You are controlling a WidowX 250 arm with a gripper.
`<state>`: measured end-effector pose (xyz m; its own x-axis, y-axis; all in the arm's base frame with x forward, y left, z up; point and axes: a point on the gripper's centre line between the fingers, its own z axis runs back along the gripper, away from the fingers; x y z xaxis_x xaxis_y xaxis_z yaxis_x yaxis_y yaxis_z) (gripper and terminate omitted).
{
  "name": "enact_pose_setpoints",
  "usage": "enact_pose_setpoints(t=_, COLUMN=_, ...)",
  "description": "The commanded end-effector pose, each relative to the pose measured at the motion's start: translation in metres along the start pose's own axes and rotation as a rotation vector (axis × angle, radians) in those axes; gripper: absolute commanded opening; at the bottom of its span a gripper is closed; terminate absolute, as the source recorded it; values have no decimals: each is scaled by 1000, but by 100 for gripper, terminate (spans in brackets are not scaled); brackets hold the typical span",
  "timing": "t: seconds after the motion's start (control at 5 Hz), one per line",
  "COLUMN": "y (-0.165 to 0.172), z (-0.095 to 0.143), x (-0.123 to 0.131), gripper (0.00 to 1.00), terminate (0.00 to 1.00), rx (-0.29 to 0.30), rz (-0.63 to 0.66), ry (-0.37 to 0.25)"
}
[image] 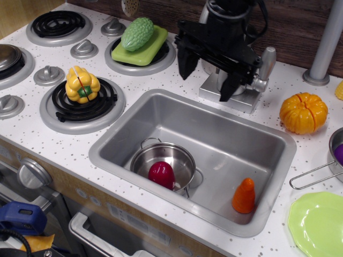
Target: Turn faucet front to left
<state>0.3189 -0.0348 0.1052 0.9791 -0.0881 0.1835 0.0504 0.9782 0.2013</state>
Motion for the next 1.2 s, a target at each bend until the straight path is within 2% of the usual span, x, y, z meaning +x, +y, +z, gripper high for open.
enact_pose_setpoints(t=0.0, y=-7, z=17, x=26, gripper=100, terminate=0, rx=-44, rz=-1, ry=-74)
enact_pose_setpoints(t=0.4, y=-8, z=21, x=39, gripper=100, terminate=0, rx=-58, rz=-42, ry=-99)
enact_pose_setpoints(t=1.0, y=35, z=11, x=50, gripper=100, terminate=0, rx=-45, rz=-132, ry=-131)
